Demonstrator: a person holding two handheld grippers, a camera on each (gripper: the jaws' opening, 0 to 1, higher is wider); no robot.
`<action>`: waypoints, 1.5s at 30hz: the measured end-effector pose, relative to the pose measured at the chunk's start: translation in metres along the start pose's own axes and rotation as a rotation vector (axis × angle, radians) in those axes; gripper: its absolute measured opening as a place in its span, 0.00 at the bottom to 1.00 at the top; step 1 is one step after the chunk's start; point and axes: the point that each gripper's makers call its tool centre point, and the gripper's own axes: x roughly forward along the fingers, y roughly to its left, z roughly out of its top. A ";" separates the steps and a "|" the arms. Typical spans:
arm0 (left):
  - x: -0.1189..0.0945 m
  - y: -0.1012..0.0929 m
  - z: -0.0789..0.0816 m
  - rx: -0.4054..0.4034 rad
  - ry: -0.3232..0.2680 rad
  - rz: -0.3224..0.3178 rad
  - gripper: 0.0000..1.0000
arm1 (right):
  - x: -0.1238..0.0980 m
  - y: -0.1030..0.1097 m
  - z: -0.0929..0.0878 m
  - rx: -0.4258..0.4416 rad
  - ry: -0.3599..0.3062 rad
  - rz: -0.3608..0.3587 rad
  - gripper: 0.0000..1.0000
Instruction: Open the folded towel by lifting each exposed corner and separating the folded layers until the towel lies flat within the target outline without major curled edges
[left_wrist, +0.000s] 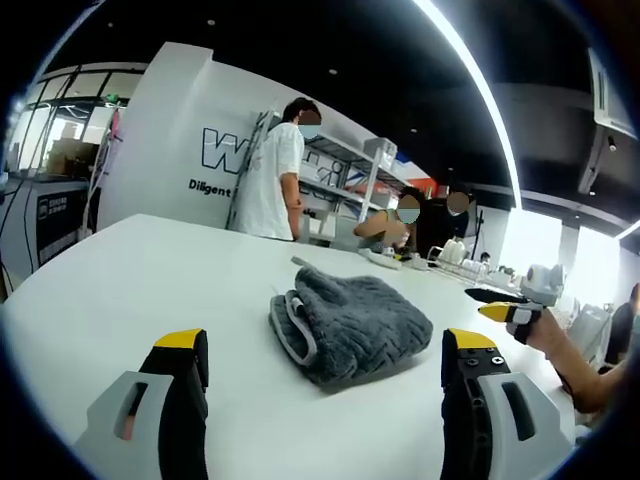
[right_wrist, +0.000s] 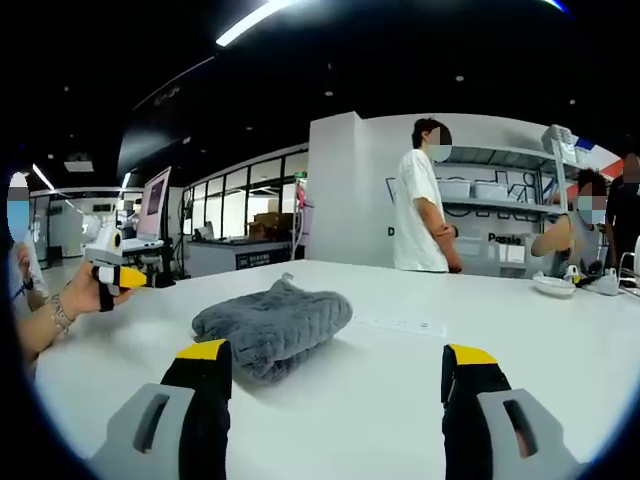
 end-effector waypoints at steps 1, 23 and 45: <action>0.002 0.007 0.004 0.012 -0.004 -0.001 0.96 | 0.001 -0.001 0.002 0.004 -0.001 0.002 0.85; -0.010 -0.025 0.000 0.042 -0.038 -0.013 0.94 | 0.035 -0.009 0.022 0.009 0.021 0.022 0.66; -0.005 -0.004 0.011 0.029 -0.042 -0.026 0.94 | 0.128 0.000 0.023 -0.004 0.172 0.059 0.54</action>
